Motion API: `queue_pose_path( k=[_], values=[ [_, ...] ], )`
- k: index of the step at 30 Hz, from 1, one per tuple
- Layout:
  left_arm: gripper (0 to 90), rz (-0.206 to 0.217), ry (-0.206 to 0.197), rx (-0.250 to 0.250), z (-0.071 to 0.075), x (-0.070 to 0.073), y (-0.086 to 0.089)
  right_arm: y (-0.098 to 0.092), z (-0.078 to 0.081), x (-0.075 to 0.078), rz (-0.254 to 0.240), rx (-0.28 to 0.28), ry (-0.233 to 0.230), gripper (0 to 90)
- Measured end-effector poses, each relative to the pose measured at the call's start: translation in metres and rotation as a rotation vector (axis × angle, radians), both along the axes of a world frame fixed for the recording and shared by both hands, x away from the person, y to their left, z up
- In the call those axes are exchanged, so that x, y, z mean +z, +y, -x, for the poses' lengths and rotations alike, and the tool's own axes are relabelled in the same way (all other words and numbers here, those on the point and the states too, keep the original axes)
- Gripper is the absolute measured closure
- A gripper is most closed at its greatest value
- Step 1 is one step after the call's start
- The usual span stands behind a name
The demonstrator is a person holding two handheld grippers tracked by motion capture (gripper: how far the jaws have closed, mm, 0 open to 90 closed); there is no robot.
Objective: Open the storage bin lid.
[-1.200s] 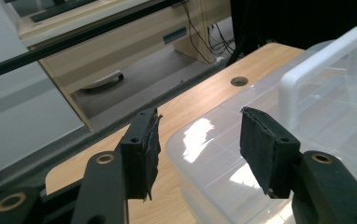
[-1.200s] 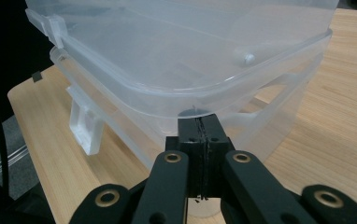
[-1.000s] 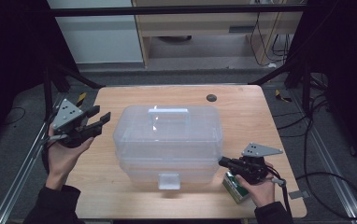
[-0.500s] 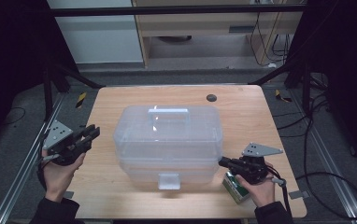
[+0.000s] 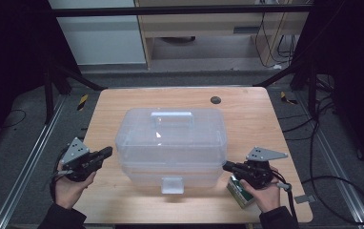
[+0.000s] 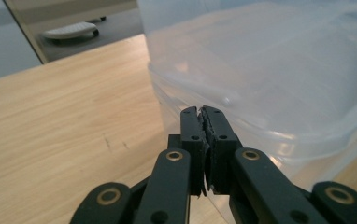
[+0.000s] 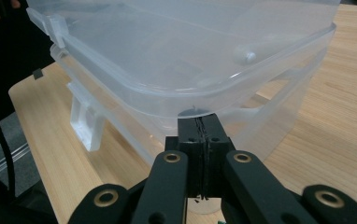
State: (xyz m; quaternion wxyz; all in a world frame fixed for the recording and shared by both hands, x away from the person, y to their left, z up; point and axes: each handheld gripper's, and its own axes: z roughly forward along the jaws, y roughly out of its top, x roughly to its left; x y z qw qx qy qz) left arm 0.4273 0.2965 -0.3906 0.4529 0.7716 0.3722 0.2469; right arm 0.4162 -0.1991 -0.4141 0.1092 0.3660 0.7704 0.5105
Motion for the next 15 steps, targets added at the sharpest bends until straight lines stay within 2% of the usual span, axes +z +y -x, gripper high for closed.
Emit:
queue_pose_path(
  k=[4, 7, 9, 15],
  values=[
    [88.9, -0.005, 0.037, -0.035, -0.001, -0.008, -0.004, 0.0, 0.0, 0.0, 0.001, -0.001, 0.001, 89.4],
    [89.1, -0.021, 0.042, -0.047, 0.001, -0.009, -0.004, 0.0, 0.0, 0.0, 0.002, -0.002, 0.0, 89.4],
    [89.2, -0.017, 0.059, -0.062, 0.003, -0.011, -0.003, 0.0, 0.0, 0.0, 0.001, -0.001, 0.001, 89.4],
    [89.2, -0.007, 0.078, -0.106, 0.007, -0.017, -0.006, 0.001, 0.0, 0.0, 0.002, -0.001, 0.003, 89.3]
  ],
)
